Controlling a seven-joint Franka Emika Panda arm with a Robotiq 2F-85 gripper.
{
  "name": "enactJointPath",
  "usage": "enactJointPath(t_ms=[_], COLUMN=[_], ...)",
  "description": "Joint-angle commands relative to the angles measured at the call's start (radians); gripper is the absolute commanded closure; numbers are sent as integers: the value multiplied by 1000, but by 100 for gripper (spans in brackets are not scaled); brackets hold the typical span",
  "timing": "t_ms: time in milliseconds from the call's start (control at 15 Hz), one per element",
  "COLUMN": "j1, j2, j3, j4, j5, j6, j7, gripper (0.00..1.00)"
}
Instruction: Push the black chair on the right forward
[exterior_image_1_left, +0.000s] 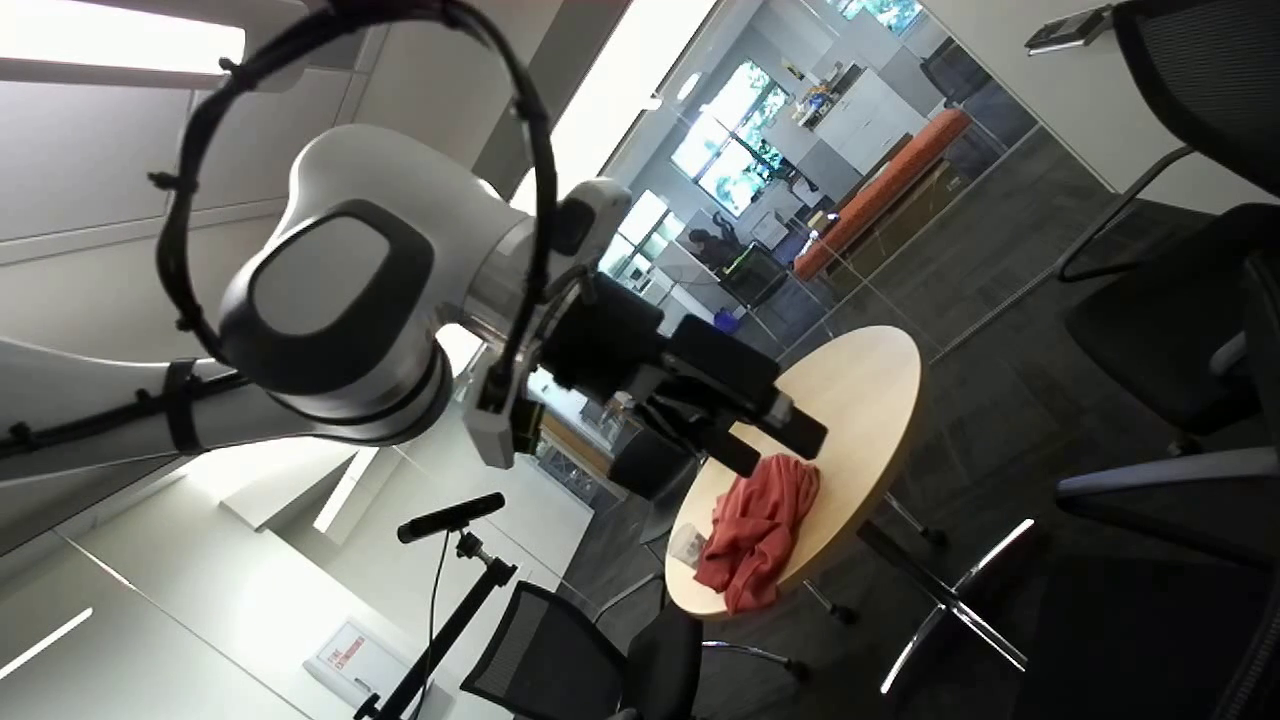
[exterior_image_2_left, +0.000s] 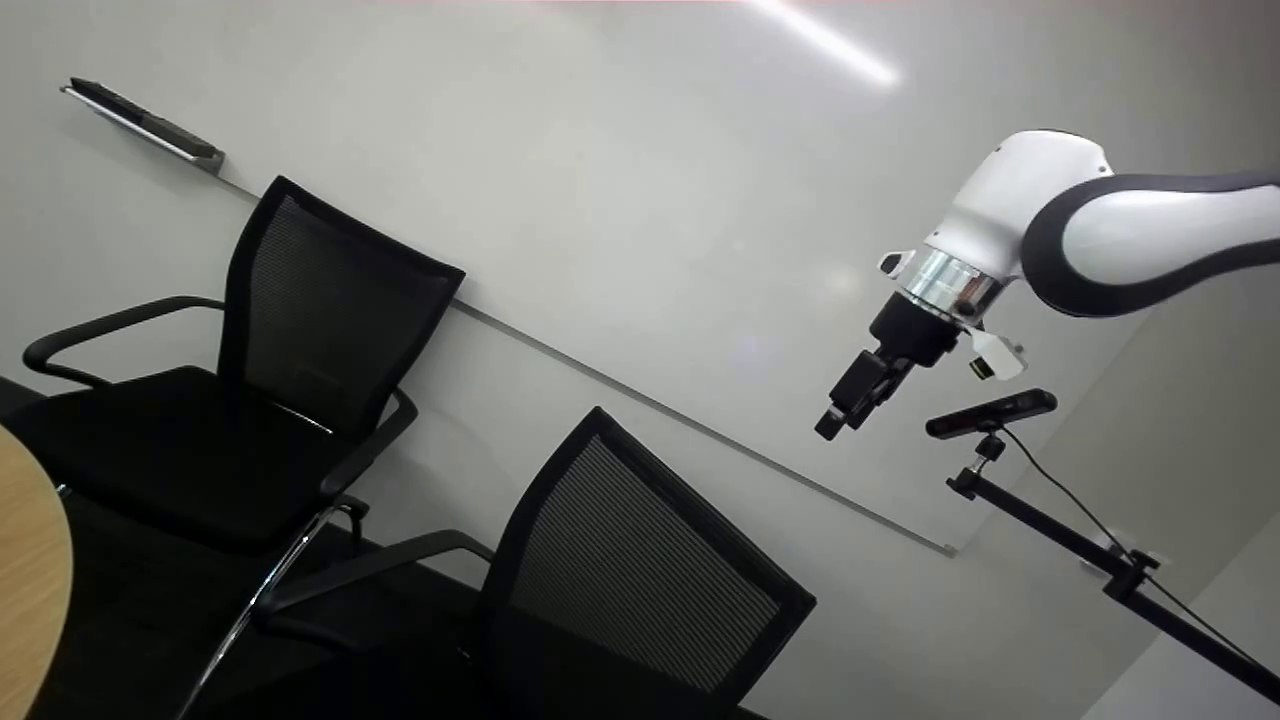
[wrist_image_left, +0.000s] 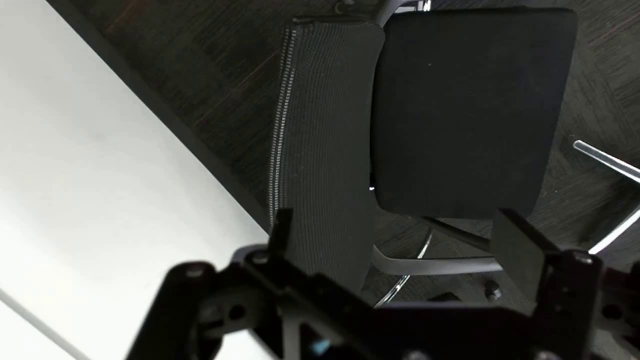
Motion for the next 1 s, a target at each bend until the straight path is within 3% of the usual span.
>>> enactJointPath(t_ms=[0,200,267,667,933], j1=[-30,-49,-41,-42,-58], j2=[148,224,177,194,296], j3=[-24,-19,-26,-25,-20], j4=[106,116,93,97,209], j5=[78,131,98,101,132], j6=[10,19,0,1,53], j7=[-79,-127,-91,-96,-124], gripper=[0,0,0,0,0])
